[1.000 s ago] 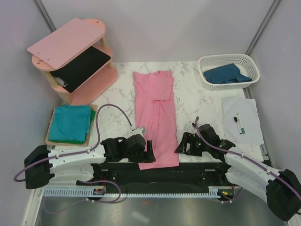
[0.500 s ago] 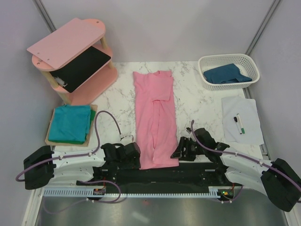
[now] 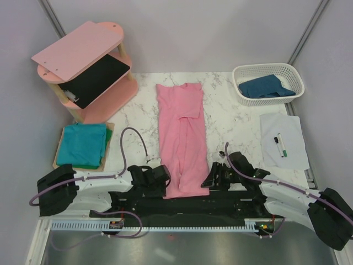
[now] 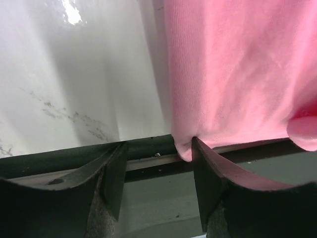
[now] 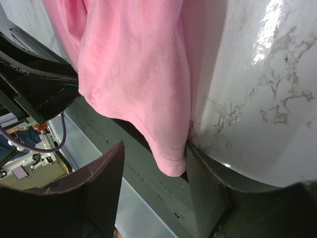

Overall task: Fold and stack the t-shirts
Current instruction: Grab the bottom of the folded rectangular tshirt with both arms

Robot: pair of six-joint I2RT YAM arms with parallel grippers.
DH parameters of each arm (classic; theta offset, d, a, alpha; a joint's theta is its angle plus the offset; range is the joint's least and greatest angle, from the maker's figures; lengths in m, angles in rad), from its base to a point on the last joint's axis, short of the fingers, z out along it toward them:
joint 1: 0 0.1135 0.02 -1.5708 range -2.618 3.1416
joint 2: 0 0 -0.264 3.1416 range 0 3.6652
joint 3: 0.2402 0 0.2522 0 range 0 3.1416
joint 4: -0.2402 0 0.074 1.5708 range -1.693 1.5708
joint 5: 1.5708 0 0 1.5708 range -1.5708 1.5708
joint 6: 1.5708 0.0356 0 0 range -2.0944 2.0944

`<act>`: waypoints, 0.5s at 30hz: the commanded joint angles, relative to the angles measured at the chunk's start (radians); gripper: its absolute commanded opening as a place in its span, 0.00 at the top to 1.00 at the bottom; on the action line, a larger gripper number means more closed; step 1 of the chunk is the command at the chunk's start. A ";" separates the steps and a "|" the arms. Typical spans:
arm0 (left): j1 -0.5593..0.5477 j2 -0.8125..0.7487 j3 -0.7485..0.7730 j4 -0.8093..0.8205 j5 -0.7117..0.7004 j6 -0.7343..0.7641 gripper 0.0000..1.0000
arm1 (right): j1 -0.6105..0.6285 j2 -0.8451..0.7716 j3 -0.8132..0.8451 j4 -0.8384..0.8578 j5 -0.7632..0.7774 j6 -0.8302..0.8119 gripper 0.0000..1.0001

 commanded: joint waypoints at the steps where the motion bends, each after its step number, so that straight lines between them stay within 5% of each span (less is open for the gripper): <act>1: -0.006 0.104 0.008 0.316 0.033 0.002 0.47 | 0.009 0.011 -0.050 -0.140 0.044 -0.030 0.40; 4: -0.006 0.107 0.026 0.336 0.026 0.017 0.72 | 0.009 0.023 -0.052 -0.115 0.035 -0.028 0.50; 6: -0.006 0.117 0.037 0.334 0.026 0.028 0.95 | 0.009 0.046 -0.056 -0.081 0.012 -0.028 0.80; 8: -0.006 0.114 0.051 0.326 0.027 0.033 0.98 | 0.009 0.065 -0.044 -0.074 0.001 -0.039 1.00; 15: -0.004 -0.063 0.081 0.219 -0.054 0.042 0.98 | 0.009 -0.027 0.037 -0.121 0.027 -0.048 1.00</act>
